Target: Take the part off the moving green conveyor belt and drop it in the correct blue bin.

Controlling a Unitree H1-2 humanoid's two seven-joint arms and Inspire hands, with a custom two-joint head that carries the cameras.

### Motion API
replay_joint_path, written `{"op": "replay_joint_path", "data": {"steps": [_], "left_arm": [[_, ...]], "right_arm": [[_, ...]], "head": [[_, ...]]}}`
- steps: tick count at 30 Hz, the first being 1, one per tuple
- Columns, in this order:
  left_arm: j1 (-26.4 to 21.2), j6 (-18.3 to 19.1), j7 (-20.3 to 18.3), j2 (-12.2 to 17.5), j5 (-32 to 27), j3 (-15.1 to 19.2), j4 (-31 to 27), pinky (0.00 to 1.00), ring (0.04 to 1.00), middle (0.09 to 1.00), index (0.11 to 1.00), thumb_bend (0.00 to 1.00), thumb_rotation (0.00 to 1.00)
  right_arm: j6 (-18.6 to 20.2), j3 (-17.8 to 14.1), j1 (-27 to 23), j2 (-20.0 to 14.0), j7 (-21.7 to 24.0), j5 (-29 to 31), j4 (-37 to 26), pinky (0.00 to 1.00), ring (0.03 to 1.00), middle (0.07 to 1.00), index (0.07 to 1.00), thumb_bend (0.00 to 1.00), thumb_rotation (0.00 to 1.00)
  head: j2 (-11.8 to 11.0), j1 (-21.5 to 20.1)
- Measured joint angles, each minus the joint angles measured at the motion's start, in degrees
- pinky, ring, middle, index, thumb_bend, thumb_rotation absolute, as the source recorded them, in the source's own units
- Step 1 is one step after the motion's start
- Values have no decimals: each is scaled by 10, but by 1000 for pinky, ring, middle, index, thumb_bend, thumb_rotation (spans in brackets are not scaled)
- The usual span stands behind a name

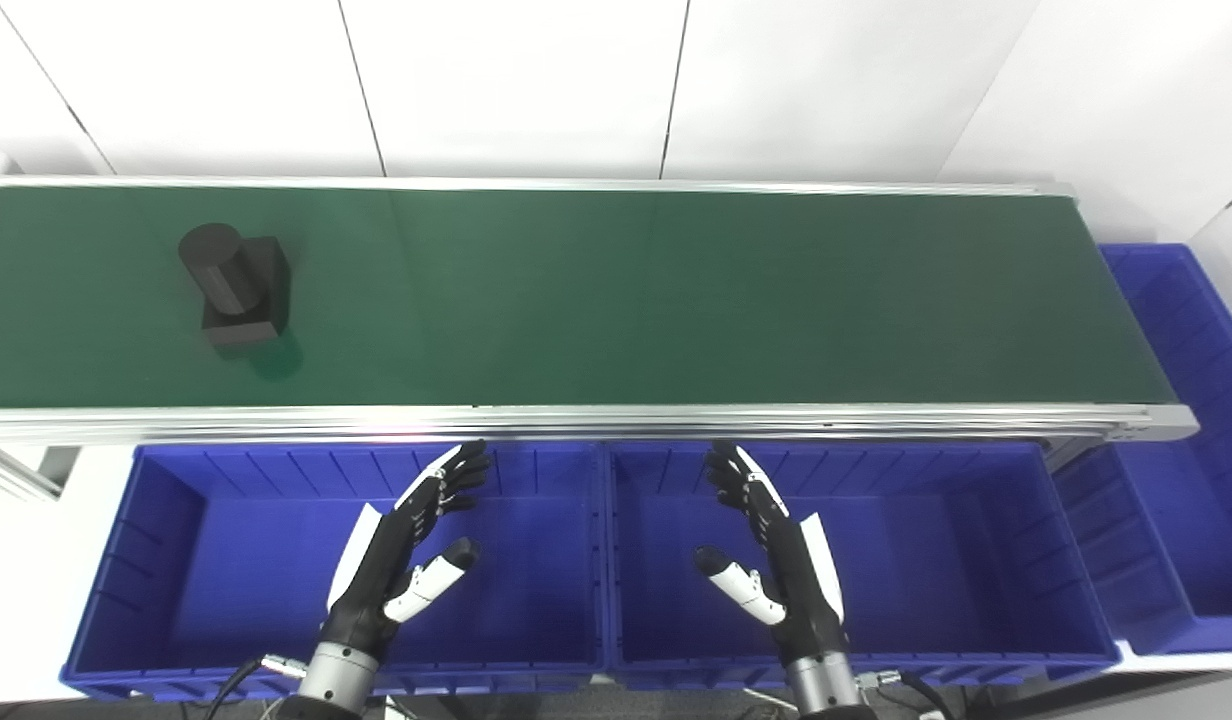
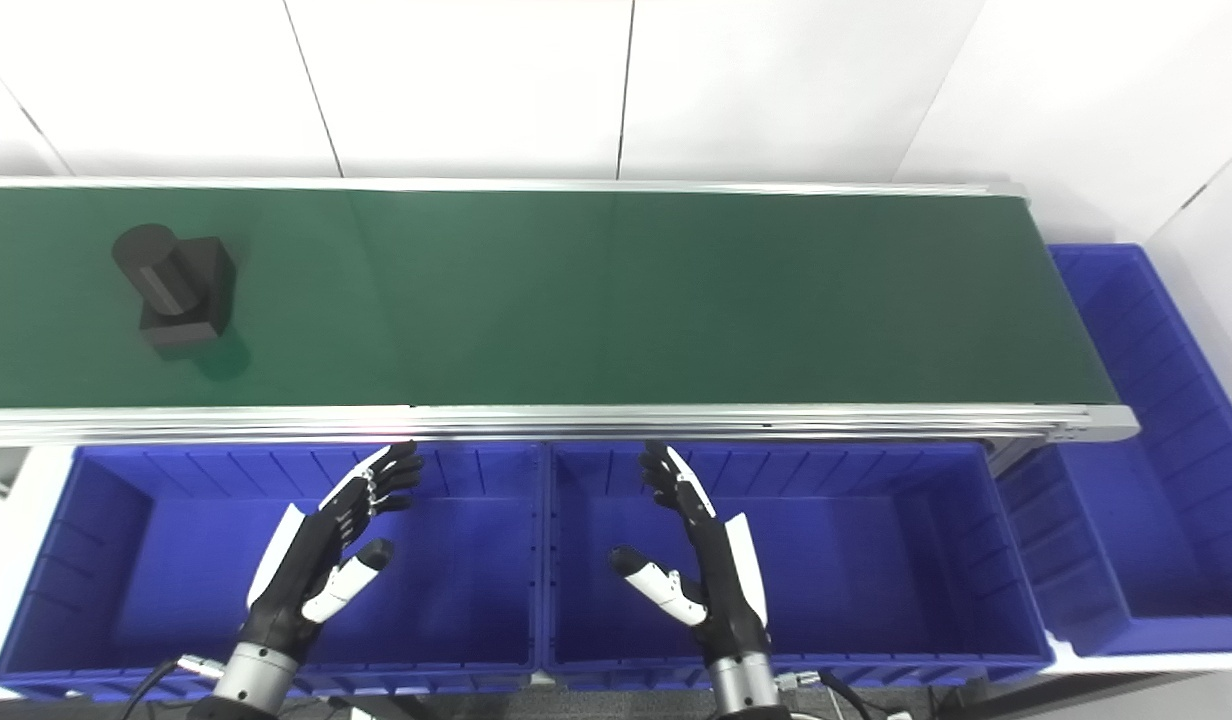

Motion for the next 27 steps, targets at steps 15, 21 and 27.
{"op": "replay_joint_path", "data": {"steps": [15, 21, 27], "left_arm": [[-11, 0, 60, -18, 23, -60, 47, 794, 842, 862, 866, 794, 802], [-28, 0, 118, -1, 30, -102, 63, 796, 845, 866, 866, 793, 781], [-38, 0, 159, 13, 30, -143, 71, 784, 841, 864, 863, 798, 783]], "right_arm": [[0, 35, -4, -46, -43, 20, 14, 793, 817, 844, 892, 752, 755], [0, 66, -2, -58, -77, 20, -14, 791, 813, 834, 876, 762, 762], [0, 87, -2, -72, -112, 18, -48, 825, 805, 822, 863, 835, 771]], "head": [[-98, 149], [-115, 147], [-134, 137]]}}
